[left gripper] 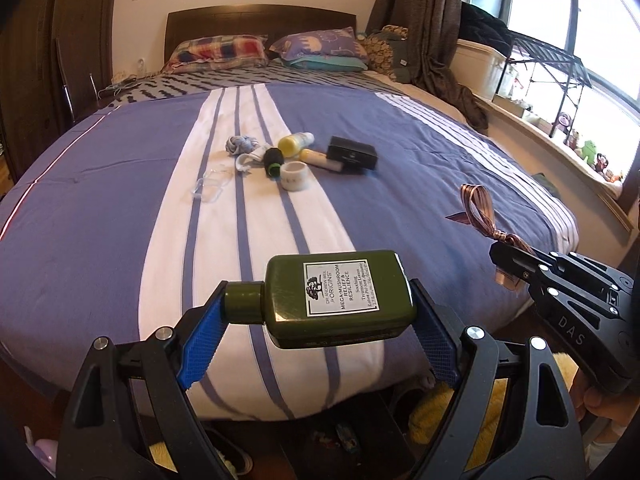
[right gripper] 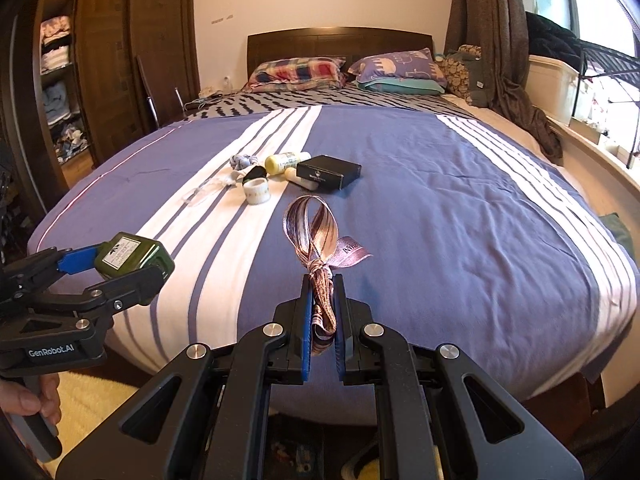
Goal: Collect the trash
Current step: 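Carry the ribbon and green bottle in both tools down to the trash bin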
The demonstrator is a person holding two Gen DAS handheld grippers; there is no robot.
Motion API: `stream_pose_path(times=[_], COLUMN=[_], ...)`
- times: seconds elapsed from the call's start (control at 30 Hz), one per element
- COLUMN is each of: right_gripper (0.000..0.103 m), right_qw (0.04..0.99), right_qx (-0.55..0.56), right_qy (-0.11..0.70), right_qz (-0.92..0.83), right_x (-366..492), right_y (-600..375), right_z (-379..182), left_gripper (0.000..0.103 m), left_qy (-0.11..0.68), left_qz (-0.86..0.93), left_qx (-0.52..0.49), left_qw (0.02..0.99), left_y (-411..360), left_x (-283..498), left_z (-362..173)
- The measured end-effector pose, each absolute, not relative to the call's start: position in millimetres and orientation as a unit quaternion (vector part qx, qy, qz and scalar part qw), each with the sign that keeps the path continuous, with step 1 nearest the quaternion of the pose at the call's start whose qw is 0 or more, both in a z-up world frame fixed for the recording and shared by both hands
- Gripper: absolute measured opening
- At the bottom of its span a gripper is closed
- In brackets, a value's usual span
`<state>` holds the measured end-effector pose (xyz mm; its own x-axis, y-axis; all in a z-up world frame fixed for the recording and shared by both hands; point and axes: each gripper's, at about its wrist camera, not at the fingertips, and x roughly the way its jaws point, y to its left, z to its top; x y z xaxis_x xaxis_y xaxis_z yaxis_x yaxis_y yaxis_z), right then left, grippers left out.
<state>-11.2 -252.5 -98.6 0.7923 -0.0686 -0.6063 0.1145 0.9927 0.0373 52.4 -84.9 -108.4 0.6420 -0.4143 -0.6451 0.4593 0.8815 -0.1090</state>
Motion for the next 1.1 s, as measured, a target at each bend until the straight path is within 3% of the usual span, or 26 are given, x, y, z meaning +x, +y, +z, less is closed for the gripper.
stream_pose_path(times=[0.4, 1.1], right_gripper=[0.01, 0.01], right_qw=[0.935, 0.854], right_qx=[0.04, 0.062], right_qy=[0.35, 0.516], right_qz=[-0.038, 0.009], right_x=[-64.1, -55.8], right_y=[-243.6, -225.3], right_z=[-128.2, -269.1], left_gripper=[0.082, 0.082], left_qy=[0.37, 0.519], left_qz=[-0.239, -0.222], left_qx=[0.039, 0.041], left_qw=[0.897, 0.824], left_y=[-74.5, -66.1], left_x=[-14.8, -31.4], left_z=[-140.1, -298.5])
